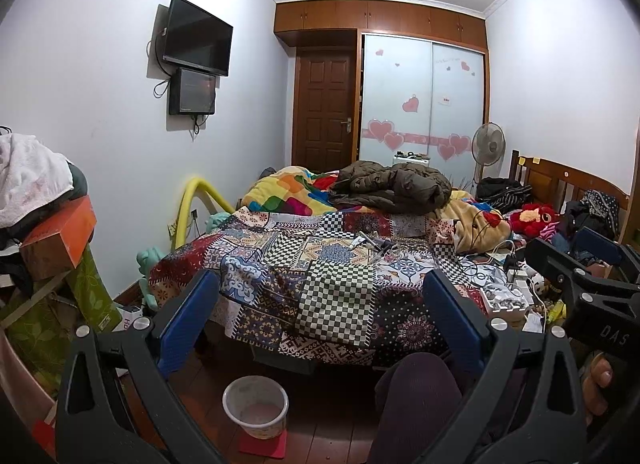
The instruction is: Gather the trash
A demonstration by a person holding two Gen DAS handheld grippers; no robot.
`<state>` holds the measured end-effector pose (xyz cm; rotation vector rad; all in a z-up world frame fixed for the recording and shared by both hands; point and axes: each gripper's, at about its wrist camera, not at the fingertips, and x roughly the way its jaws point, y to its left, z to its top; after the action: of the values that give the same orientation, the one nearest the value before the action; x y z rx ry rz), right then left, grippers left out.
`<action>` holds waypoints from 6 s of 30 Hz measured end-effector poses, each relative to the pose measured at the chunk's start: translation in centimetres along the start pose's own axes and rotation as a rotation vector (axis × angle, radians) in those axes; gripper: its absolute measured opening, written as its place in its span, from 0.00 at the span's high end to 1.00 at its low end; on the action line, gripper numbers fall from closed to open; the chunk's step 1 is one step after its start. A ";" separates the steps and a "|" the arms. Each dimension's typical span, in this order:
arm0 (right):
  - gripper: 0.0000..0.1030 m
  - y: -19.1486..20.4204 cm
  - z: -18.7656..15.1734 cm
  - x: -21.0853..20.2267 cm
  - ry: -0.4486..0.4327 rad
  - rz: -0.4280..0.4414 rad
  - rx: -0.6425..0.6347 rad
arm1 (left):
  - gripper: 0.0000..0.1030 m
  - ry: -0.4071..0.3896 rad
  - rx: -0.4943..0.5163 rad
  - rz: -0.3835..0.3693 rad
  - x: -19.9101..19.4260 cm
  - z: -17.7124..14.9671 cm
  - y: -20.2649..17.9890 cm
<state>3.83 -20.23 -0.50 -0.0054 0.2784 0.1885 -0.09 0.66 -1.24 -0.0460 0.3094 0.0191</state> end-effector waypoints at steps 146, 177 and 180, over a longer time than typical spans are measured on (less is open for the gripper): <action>0.96 -19.9 -2.4 45.5 0.688 0.091 0.140 | 0.93 0.612 -0.035 -0.200 54.9 -2.0 -5.3; 0.96 -6.7 5.7 38.9 0.536 0.287 -0.051 | 0.93 0.485 -0.105 -0.062 40.8 1.9 3.3; 0.96 -4.2 5.5 37.6 0.537 0.326 -0.080 | 0.93 0.474 -0.117 -0.031 38.3 1.7 5.1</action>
<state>41.62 -17.25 -5.63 -0.0909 0.8083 0.5243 36.72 6.24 -11.51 -0.1730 0.7811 -0.0044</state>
